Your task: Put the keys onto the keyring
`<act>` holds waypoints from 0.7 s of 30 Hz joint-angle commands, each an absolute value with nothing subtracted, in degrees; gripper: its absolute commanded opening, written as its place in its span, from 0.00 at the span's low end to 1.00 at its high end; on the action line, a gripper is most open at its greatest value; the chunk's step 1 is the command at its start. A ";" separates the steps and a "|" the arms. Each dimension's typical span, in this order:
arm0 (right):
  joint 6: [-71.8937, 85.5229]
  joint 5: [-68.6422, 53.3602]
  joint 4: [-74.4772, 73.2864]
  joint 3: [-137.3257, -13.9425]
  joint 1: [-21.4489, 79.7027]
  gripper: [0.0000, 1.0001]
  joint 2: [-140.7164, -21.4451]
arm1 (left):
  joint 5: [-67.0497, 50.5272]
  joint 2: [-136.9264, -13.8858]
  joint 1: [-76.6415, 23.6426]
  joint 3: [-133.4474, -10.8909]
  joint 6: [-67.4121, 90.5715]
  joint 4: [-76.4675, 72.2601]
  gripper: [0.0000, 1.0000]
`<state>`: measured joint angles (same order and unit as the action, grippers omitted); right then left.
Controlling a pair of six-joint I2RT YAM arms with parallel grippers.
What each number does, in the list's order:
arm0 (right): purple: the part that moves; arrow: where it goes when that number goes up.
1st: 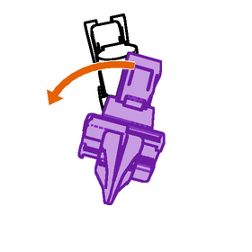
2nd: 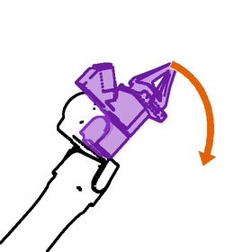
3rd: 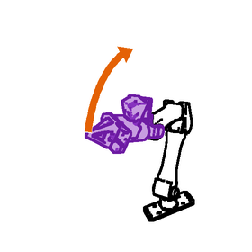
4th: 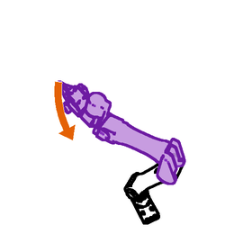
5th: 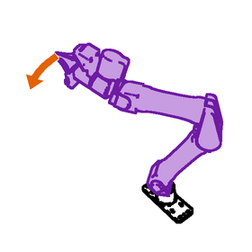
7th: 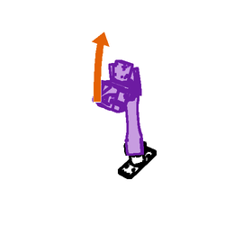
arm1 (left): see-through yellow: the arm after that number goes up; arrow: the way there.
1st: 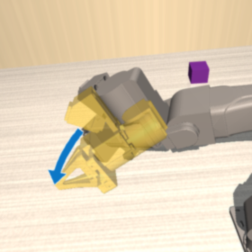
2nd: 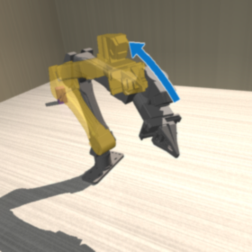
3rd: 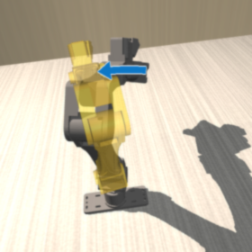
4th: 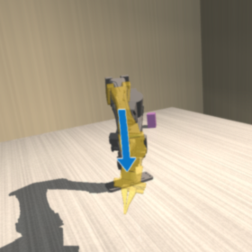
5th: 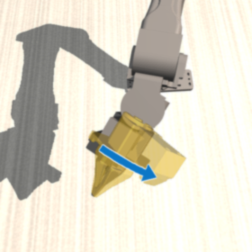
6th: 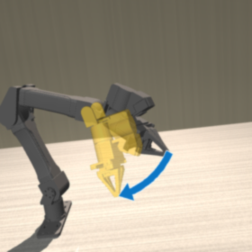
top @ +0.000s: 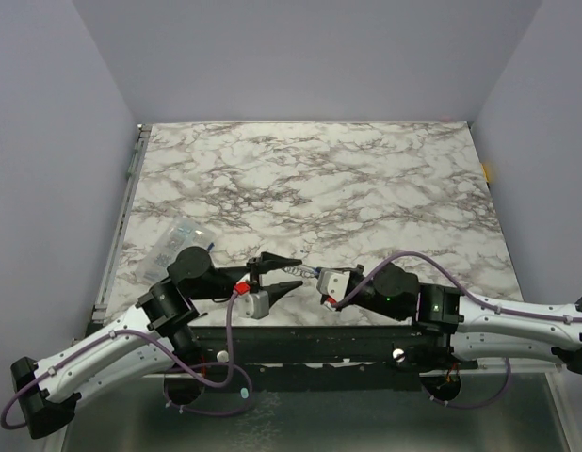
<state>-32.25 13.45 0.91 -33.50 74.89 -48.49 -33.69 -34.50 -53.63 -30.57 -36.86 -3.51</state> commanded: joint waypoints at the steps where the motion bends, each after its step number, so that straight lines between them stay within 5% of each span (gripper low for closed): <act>1: -32.38 12.76 -6.69 -37.35 75.32 0.01 -47.25 | -33.39 -36.29 -53.62 -33.85 -31.05 -1.32 0.49; 7: -30.65 8.79 -13.08 -40.37 75.36 0.01 -47.69 | -38.08 -40.75 -53.66 -39.81 -26.02 2.64 0.43; 21: -29.81 8.98 -18.80 -42.46 75.41 0.01 -48.69 | -43.57 -50.39 -53.77 -45.34 -19.69 9.52 0.49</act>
